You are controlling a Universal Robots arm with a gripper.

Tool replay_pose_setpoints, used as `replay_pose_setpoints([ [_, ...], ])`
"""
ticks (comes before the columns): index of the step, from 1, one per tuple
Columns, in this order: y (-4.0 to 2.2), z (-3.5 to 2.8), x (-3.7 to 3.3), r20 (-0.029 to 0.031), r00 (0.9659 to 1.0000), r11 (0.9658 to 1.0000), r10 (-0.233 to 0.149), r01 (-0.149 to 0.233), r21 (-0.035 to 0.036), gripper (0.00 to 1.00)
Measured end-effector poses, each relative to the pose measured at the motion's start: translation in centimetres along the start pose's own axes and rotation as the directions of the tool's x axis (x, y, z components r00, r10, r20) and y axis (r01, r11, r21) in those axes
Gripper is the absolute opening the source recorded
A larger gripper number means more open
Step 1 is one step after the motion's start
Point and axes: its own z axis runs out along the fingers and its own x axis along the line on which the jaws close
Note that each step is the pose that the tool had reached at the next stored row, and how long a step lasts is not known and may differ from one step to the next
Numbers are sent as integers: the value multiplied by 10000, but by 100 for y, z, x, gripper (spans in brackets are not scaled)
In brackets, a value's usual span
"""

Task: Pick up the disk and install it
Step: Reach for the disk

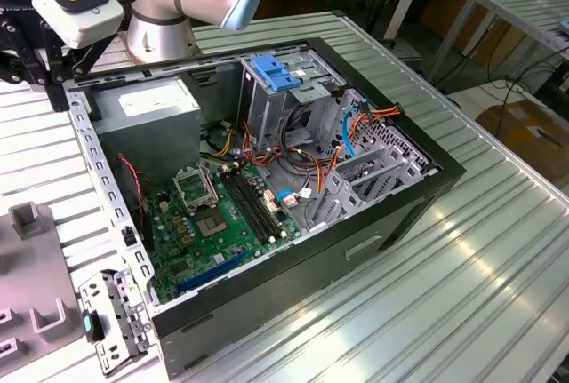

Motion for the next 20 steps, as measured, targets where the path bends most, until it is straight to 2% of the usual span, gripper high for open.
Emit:
replay_pose_setpoints([
  [20,-25,8,317,-116,9999,10000,4,-4,9,11],
])
